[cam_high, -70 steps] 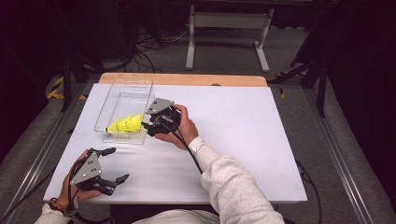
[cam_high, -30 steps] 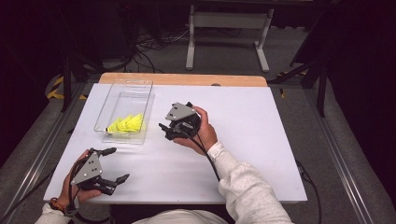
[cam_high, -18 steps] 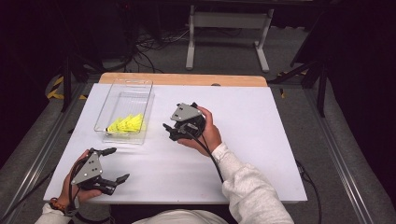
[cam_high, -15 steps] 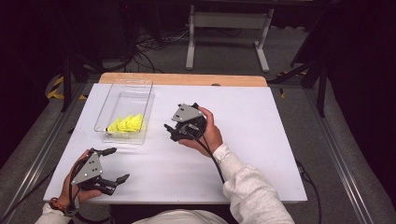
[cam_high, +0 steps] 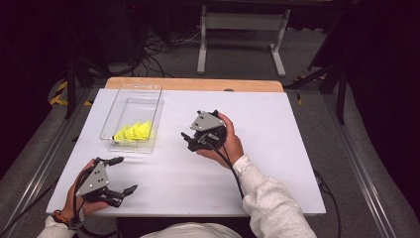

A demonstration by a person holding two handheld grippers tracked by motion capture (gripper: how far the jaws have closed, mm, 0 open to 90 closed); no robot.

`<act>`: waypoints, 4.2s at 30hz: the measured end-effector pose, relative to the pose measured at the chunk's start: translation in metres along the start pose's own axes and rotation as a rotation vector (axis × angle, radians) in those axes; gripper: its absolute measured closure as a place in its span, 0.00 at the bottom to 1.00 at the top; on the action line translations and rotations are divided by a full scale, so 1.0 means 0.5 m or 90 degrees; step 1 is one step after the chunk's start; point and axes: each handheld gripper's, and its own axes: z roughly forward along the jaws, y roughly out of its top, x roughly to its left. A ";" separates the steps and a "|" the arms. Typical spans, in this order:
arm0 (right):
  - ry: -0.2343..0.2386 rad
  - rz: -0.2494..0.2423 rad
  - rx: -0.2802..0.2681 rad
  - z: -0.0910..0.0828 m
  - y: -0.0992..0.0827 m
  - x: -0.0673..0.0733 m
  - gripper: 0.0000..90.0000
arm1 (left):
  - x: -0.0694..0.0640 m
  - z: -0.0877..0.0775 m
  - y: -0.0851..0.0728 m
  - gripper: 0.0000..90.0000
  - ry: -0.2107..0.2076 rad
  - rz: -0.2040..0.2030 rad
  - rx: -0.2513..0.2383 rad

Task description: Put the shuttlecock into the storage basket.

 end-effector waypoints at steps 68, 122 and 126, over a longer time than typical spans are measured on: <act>-0.086 -0.012 0.036 -0.113 -0.095 -0.043 0.13 | 0.001 0.001 0.000 0.05 0.003 0.001 0.001; -0.108 0.011 0.036 -0.188 -0.199 -0.050 0.09 | 0.003 0.005 0.002 0.05 0.002 0.000 -0.001; -0.113 0.005 0.043 -0.191 -0.207 -0.048 0.09 | 0.004 0.006 0.002 0.05 0.003 0.001 -0.001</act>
